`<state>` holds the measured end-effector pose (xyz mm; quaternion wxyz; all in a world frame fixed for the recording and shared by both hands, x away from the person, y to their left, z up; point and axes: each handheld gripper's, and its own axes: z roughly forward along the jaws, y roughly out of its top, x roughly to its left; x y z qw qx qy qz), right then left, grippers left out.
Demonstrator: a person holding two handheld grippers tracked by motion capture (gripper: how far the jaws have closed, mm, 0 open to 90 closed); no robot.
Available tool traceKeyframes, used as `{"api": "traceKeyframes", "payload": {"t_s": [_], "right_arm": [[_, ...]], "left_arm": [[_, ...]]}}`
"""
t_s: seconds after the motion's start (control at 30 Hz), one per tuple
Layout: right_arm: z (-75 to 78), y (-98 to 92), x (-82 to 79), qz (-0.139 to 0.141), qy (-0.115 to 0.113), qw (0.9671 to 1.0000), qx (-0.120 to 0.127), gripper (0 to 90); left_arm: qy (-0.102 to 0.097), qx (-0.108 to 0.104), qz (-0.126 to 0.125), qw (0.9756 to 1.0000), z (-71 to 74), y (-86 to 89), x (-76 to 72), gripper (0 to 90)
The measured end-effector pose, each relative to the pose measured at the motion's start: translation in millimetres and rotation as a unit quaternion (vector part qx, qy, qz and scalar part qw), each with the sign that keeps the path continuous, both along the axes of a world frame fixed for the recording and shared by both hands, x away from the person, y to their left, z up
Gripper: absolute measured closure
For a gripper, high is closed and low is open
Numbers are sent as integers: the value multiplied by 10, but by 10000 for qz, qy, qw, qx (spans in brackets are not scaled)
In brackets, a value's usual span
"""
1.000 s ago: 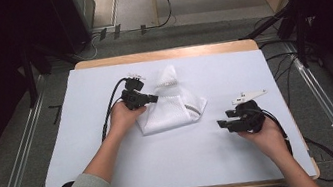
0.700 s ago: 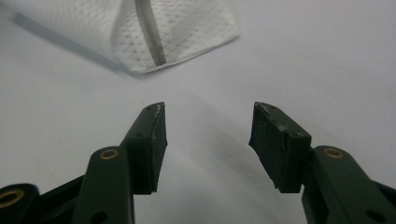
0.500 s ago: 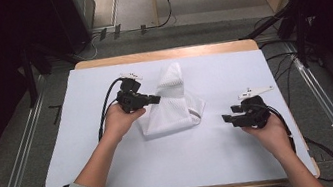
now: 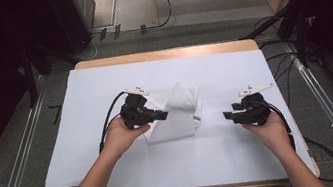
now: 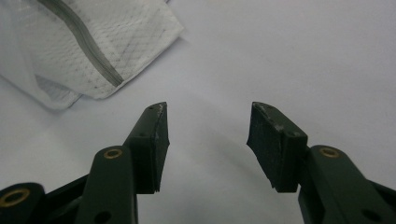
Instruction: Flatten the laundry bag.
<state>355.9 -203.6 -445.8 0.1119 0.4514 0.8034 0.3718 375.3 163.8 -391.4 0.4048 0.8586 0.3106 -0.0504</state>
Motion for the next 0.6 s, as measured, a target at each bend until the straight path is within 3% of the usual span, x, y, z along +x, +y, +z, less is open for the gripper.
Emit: {"api": "traceKeyframes", "payload": {"t_s": [0.13, 0.43, 0.6], "right_arm": [[-1, -2, 28, -23, 16, 10000, -2, 490], [0, 34, 53, 67, 5, 10000, -13, 494], [1, 48, 61, 77, 14, 10000, 4, 495]], "left_arm": [[96, -50, -99, 9999, -58, -14, -108, 878], [231, 83, -301, 9992, -155, -47, -281, 806], [137, -49, -416, 9990, -65, 17, -396, 642]]}}
